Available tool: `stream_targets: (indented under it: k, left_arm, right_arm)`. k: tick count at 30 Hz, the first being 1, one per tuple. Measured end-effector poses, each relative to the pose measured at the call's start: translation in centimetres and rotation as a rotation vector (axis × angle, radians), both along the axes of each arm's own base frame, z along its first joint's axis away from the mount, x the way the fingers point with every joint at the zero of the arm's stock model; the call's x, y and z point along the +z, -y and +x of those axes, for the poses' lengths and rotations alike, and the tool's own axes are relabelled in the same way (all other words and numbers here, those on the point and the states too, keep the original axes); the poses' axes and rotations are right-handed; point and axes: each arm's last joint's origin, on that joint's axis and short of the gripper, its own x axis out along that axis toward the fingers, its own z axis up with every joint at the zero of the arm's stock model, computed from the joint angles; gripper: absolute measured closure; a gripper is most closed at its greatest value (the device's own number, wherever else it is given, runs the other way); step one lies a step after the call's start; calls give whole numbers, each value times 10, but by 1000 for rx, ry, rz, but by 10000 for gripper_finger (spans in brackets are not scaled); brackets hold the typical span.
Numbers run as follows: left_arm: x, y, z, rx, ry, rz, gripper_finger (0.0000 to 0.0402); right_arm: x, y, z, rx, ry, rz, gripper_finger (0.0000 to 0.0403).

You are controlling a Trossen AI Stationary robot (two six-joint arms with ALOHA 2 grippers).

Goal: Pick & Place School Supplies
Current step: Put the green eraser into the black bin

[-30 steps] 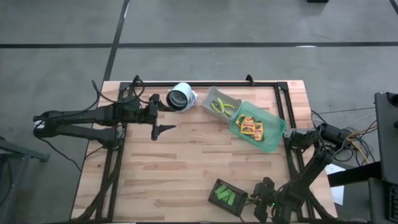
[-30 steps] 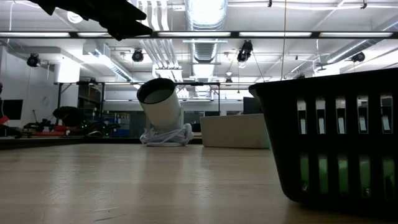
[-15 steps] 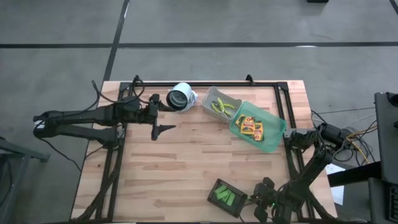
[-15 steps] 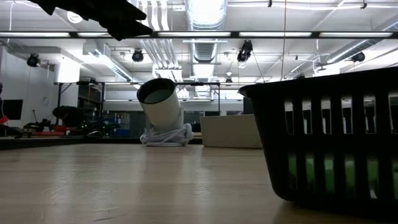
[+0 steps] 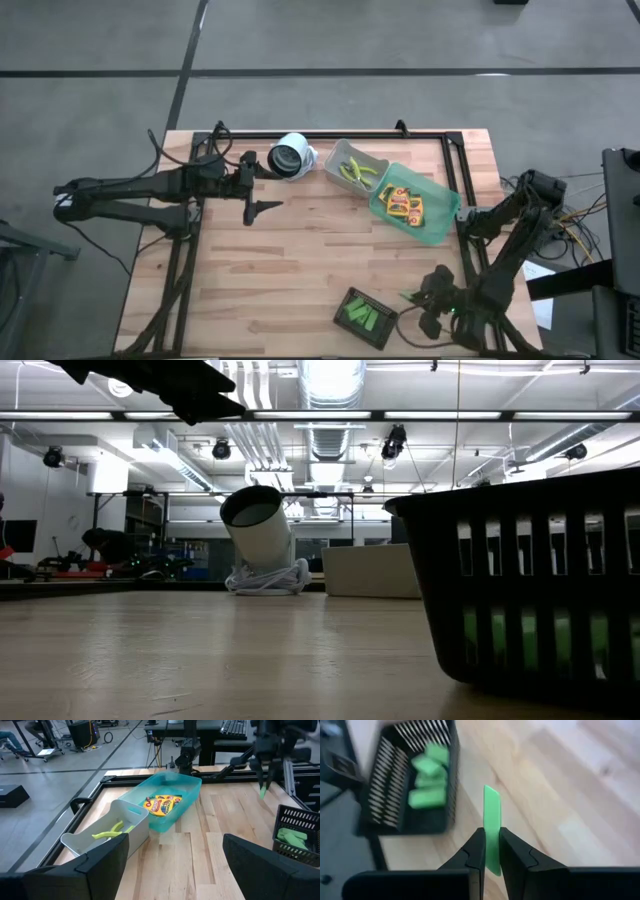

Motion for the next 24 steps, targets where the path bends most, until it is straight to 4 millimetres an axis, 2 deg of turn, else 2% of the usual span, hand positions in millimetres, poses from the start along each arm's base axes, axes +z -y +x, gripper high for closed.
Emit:
stream_targets:
  k: [6,12,17,24]
  left_arm:
    - [0,0,0,0,0,0,74]
    - [0,0,0,0,0,0,74]
    - [0,0,0,0,0,0,74]
    - [0,0,0,0,0,0,74]
  right_arm:
    - [32,11,2,52,128,36,369]
    - [46,5,19,144,245,62,369]
    - [35,-3,38,159,279,37,369]
    - [-2,-16,61,183,204,62,369]
